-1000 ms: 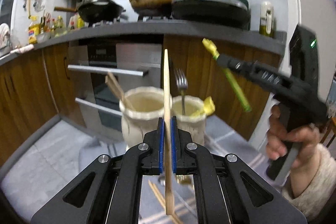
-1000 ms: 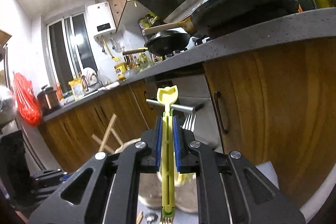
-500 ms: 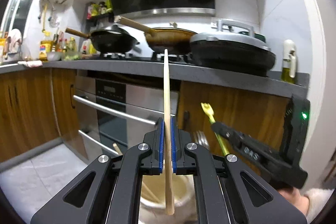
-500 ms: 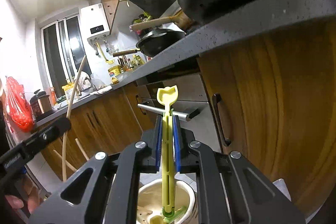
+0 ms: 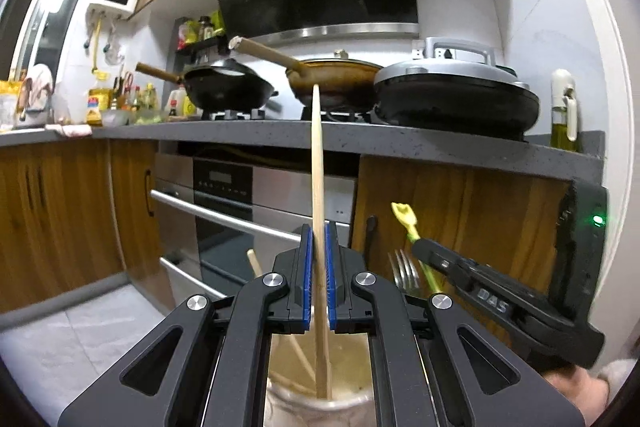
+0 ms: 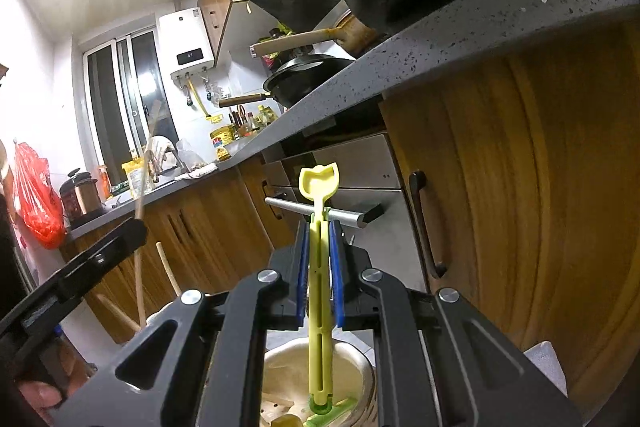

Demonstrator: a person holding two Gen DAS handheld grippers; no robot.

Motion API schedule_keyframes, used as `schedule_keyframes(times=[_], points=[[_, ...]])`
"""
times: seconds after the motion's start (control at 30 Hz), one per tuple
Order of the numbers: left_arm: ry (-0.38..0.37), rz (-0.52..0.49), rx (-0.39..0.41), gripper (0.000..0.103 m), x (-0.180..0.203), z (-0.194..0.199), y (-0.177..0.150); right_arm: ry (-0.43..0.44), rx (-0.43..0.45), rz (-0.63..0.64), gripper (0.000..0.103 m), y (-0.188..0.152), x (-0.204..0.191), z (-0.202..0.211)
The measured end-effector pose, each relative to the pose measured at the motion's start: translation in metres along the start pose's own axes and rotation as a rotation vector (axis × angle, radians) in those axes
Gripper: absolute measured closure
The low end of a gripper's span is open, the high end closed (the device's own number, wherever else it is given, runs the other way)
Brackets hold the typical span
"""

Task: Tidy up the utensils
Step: 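Open the left tool over the tall pot while the right tool releases the spoon into the short pot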

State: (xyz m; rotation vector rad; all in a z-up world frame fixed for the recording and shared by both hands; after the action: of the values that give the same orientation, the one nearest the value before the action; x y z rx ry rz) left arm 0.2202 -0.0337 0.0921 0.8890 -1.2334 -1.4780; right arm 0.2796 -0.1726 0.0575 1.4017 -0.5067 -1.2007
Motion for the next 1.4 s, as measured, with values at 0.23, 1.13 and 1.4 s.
schedule_keyframes(times=[0.23, 1.13, 1.4], points=[[0.001, -0.019, -0.002, 0.096, 0.000, 0.011, -0.010, -0.036, -0.012, 0.055, 0.093, -0.010, -0.005, -0.006], [-0.011, -0.039, -0.158, 0.092, -0.009, 0.021, -0.050, -0.126, -0.209, 0.118, 0.093, -0.045, 0.001, 0.025], [-0.021, -0.042, -0.161, 0.083, -0.007, 0.021, -0.050, -0.132, -0.217, 0.103, 0.068, -0.044, 0.005, 0.026]])
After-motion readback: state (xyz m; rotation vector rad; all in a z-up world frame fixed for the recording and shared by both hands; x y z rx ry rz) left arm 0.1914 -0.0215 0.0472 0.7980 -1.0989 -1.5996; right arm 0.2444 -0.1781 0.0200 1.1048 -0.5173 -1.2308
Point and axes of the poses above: each gripper's, at about its wrist camera, not at the fingertips, and z roughly against the way its jaws point, x to its right, y to its top, the point moved 9 cm from there along -z, roughly the way its jaws point, and after that the axes turned 5 degrees about -x, right-handed, at the moved point
